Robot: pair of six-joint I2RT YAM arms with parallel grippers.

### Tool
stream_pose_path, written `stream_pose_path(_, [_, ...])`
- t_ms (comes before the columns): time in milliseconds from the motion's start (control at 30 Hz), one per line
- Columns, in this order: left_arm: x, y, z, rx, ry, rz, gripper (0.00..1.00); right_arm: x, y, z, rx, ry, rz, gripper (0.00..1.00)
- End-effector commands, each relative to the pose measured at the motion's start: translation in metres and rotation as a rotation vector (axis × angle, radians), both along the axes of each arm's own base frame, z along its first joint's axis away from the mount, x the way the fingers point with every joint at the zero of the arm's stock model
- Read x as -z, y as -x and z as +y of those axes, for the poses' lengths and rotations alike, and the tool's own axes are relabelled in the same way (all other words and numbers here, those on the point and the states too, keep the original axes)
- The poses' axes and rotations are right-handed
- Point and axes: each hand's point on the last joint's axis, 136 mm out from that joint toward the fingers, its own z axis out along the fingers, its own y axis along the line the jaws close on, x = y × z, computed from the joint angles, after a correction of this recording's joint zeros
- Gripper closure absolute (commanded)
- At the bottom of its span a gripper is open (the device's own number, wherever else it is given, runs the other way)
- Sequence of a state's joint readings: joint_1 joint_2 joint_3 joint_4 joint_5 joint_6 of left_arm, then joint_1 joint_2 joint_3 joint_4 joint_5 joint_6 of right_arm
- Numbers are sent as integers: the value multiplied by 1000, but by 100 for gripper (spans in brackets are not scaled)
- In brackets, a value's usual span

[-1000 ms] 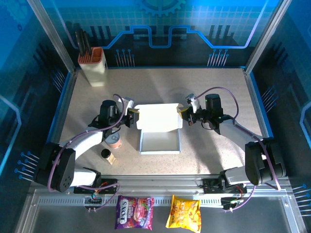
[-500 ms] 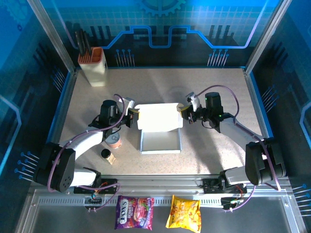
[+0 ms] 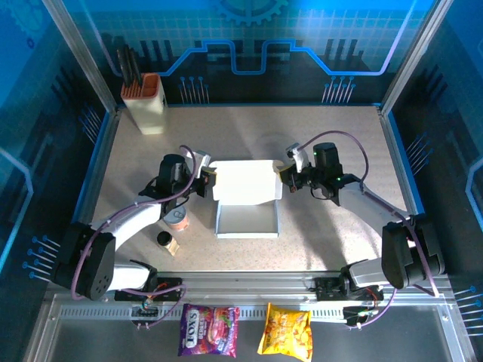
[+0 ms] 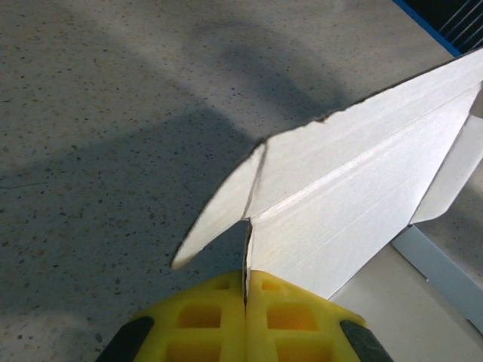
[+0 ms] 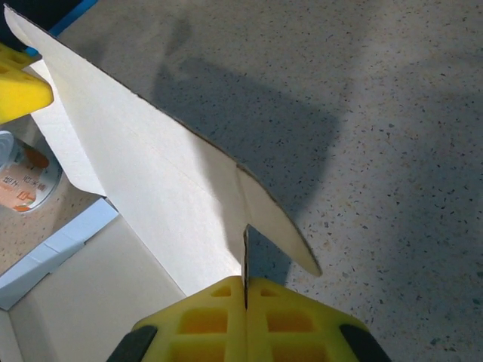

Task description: Fold the paper box

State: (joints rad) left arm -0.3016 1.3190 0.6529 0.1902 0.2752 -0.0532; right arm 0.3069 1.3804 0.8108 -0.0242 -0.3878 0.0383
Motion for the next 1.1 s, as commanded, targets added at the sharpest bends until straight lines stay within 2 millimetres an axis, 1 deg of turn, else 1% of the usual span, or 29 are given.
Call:
stream_pose_path(0, [-16, -13, 12, -119, -32, -17, 100, -18, -11, 1, 138, 38, -32, 100])
stream_pose_path(100, [-21, -19, 15, -180, -28, -9, 100, -20, -18, 1, 264, 83, -41, 100])
stream_pose_path(133, [-23, -21, 15, -199, -26, -13, 100, -16, -18, 0, 308, 96, -31, 100])
stream_pose_path(167, [-26, -22, 13, -206, -24, -24, 100, -24, -23, 3, 344, 91, -42, 100])
stream_pose_path(267, [-39, -27, 7, -234, -14, -92, 100, -24, -29, 1, 492, 90, -16, 100])
stream_pose_path(300, [-44, -28, 4, -242, -6, -117, 100, -25, -31, 3, 522, 77, -19, 100])
stream_pose_path(367, [-51, -32, 0, -255, 17, -145, 100, -31, -33, 8, 572, 53, -66, 100])
stream_pose_path(433, [-55, -39, 2, -310, 20, -156, 100, -36, -37, 8, 634, 45, -101, 100])
stream_pose_path(533, [-59, -52, 7, -401, 21, -159, 100, -39, -41, 11, 691, 52, -135, 100])
stream_pose_path(633, [-64, -63, 2, -417, 48, -198, 100, -40, -45, 13, 725, 47, -182, 100])
stream_pose_path(733, [-65, -75, -3, -444, 60, -219, 100, -43, -51, 12, 774, 14, -237, 100])
stream_pose_path(767, [-65, -79, -5, -452, 64, -222, 100, -44, -53, 12, 785, 4, -253, 100])
stream_pose_path(833, [-63, -86, -13, -439, 65, -228, 97, -47, -58, 14, 800, -22, -282, 100])
stream_pose_path(933, [-62, -94, -23, -425, 60, -259, 96, -51, -65, 19, 813, -37, -323, 100])
stream_pose_path(1067, [-60, -103, -33, -411, 72, -316, 93, -47, -75, 28, 813, -56, -364, 100])
